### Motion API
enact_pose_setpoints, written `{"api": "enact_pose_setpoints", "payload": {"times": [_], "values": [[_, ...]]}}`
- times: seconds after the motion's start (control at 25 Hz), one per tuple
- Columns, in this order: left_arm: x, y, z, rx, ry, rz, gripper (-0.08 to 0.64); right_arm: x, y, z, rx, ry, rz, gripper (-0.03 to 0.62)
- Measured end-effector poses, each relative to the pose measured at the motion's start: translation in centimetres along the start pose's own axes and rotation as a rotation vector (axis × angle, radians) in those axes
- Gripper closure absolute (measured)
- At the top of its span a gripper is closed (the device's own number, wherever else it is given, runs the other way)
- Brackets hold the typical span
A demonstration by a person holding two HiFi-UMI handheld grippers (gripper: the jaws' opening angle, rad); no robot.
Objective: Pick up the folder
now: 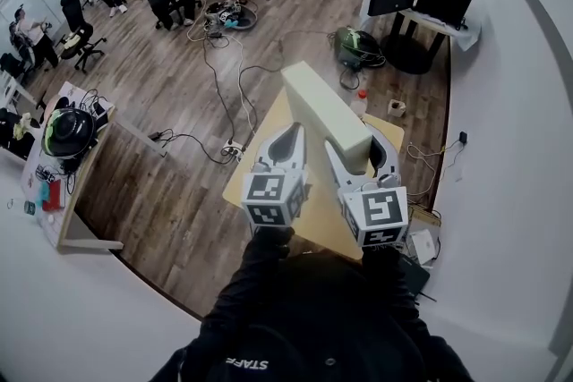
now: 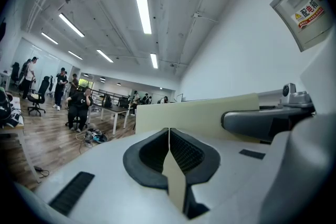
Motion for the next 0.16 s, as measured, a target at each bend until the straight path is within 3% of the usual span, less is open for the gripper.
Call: {"api": "enact_pose_setpoints", "payload": {"times": [0.16], "values": [[0.12,-0.31,-0.12,0.002,-0.002,-0.004,0.523,0.13,-0.37,0.20,0.013,-0.008,0.002,0.304]]}}
Point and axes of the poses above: the fingertips, and each gripper's own axes: z forward along the fingers, y to its right, x out of its top, the point moved 8 cm from there along -z, backward along the fingers, and after that the axes turned 15 degrees about -y, right-handed, at the moved point
